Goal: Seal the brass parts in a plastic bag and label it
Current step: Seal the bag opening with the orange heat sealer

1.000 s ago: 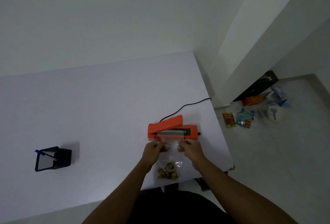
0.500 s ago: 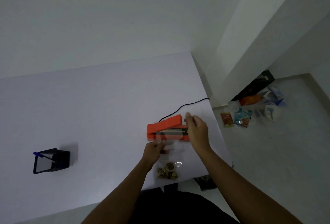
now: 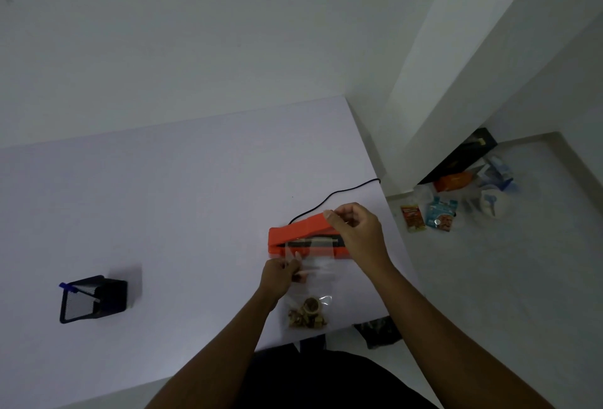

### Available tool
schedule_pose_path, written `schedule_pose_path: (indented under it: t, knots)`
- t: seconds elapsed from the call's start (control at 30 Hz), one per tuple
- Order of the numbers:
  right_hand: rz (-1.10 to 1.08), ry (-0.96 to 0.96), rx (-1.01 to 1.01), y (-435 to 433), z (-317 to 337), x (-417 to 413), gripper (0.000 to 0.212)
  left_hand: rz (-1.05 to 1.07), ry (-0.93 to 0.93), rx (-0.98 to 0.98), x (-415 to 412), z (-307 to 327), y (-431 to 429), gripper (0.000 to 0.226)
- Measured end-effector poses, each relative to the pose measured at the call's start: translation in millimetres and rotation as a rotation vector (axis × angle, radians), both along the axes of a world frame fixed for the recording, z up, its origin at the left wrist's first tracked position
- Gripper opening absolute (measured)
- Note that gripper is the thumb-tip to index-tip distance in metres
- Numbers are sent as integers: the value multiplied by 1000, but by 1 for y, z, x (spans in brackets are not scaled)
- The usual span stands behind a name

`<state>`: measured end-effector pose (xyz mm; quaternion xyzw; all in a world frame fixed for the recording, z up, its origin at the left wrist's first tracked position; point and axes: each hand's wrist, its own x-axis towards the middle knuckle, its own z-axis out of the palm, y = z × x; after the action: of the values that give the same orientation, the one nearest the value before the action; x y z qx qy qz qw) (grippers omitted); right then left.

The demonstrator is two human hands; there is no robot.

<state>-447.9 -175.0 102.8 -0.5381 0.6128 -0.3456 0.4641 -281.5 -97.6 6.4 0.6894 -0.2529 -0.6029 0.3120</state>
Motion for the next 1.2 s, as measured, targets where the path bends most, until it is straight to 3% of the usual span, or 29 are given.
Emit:
schedule_pose_path:
  t: [0.53, 1.2]
  knots:
    - [-132, 25, 82, 5, -28, -21, 24, 17, 26, 13, -3, -15, -2, 22]
    - [-200, 143, 228, 10, -82, -42, 35, -21, -31, 28, -2, -27, -3, 34]
